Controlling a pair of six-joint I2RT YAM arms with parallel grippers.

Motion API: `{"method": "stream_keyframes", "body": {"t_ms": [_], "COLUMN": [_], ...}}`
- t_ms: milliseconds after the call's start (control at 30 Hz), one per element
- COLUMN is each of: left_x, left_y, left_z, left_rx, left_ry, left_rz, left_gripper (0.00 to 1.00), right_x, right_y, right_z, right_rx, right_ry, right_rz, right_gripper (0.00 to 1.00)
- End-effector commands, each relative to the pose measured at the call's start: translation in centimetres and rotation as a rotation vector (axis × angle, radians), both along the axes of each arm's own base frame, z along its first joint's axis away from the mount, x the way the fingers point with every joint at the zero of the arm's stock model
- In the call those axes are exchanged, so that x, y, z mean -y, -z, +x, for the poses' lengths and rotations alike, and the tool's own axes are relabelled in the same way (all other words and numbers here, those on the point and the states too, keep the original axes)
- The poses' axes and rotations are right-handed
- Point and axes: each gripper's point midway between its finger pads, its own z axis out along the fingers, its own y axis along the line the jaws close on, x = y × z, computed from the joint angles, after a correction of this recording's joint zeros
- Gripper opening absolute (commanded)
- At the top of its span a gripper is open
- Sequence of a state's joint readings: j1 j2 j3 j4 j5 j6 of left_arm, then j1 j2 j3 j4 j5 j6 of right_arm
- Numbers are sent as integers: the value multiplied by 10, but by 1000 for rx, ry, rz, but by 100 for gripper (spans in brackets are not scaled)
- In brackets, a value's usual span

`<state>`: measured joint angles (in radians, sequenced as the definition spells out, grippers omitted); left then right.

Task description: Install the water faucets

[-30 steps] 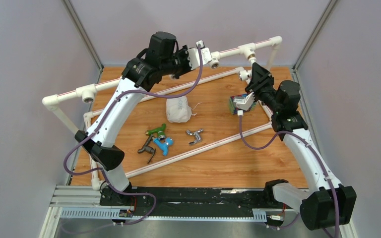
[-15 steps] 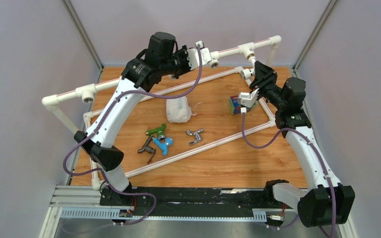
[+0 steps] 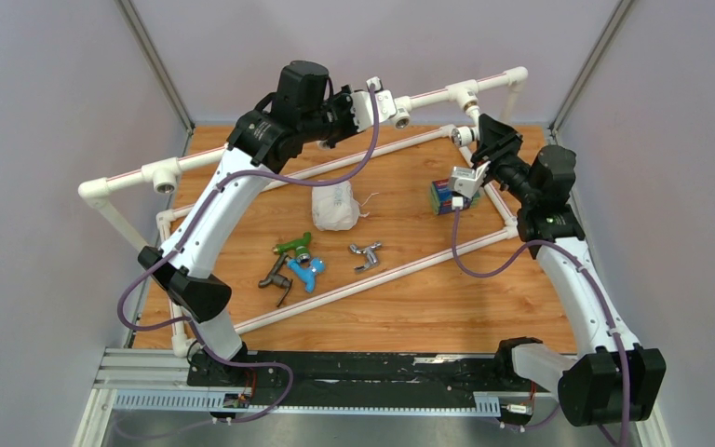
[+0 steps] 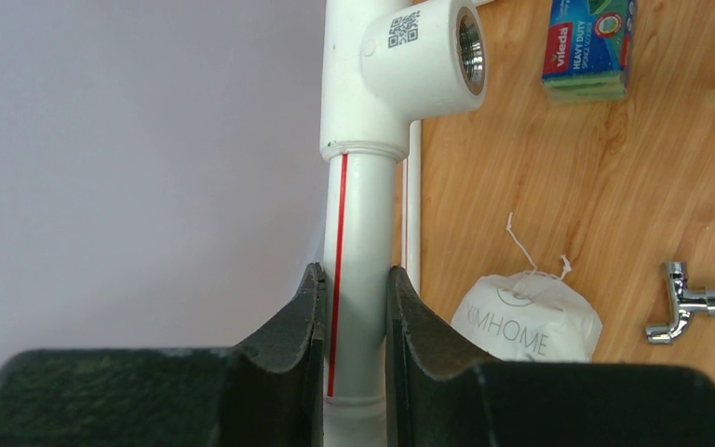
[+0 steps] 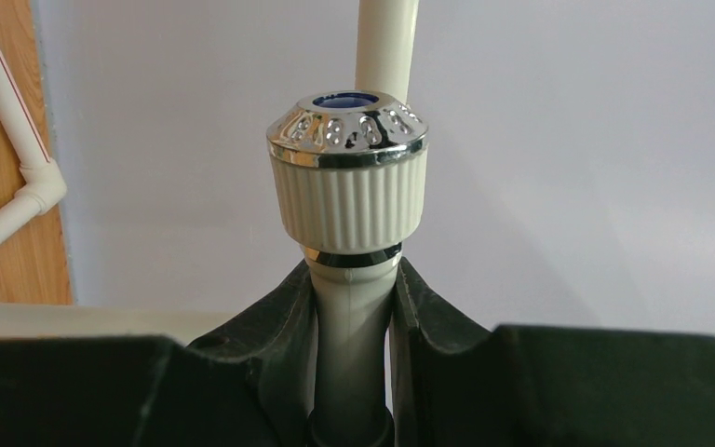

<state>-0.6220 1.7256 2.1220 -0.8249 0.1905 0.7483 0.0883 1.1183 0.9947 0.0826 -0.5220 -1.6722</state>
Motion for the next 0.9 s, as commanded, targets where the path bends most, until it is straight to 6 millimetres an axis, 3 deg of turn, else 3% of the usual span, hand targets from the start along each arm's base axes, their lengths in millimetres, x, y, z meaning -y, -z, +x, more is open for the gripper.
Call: {"method": "stream_keyframes", "body": {"t_ms": [0, 400, 567, 867], "left_x": [2, 1, 1, 3], "left_y": [30, 28, 27, 28], "left_z": [-27, -32, -32, -33], "left_rx": [-117, -120, -112, -119], "left_ry": [106, 113, 113, 122], "left_rz": [55, 44, 42, 32], "left_gripper": [0, 0, 0, 0], "right_x": [2, -6, -14, -9], "right_y": [-9, 5, 1, -7], "right_z": [4, 7, 6, 9], "right_rx": [-4, -139, -217, -323], "right_ry": [7, -59, -127, -192], "right_rz": [137, 480, 671, 1001], "right_gripper": [0, 0, 0, 0]}}
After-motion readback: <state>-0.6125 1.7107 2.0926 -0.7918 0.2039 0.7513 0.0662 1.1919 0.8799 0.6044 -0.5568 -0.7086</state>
